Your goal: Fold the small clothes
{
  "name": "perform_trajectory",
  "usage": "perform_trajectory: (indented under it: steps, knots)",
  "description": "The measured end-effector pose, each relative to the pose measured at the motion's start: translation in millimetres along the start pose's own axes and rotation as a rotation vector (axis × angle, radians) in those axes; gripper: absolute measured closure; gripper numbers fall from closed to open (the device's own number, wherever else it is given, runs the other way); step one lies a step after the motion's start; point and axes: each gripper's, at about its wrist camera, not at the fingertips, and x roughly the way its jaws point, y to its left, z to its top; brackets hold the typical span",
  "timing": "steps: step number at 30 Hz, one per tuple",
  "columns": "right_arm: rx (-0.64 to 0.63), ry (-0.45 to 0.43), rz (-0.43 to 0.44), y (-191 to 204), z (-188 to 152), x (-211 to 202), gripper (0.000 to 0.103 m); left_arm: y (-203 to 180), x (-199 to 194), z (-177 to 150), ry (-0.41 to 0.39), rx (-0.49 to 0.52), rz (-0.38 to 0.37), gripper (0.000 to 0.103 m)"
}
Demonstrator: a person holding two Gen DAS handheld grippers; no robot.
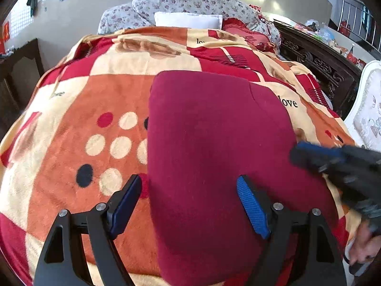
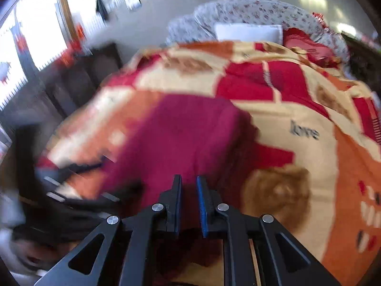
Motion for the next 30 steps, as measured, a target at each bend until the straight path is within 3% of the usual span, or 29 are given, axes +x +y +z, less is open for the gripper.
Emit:
perform_trajectory:
  steps: [6,8,13,24,30]
  knots:
    - [0.037,-0.033,0.007,-3.2,-9.0,-10.1,0.088,4.4,-16.9,-4.7,-0.045,-0.015,0.04,0.022]
    - [0.042,-0.045,0.008,1.2,-10.0,-20.7,0.083,7.0,-22.0,-4.2,-0.061,-0.032,0.042,0.022]
    - [0.05,-0.119,-0.041,11.5,-12.2,-48.0,0.05,9.5,-38.2,-3.8,-0.121,-0.063,0.06,0.022]
    - [0.091,-0.195,-0.163,16.2,-17.7,-71.9,0.029,6.8,-64.9,-4.4,-0.185,-0.055,0.101,0.015]
    - [0.093,-0.194,-0.163,17.9,-18.4,-72.3,0.023,6.5,-68.5,-5.2,-0.187,-0.043,0.115,0.014]
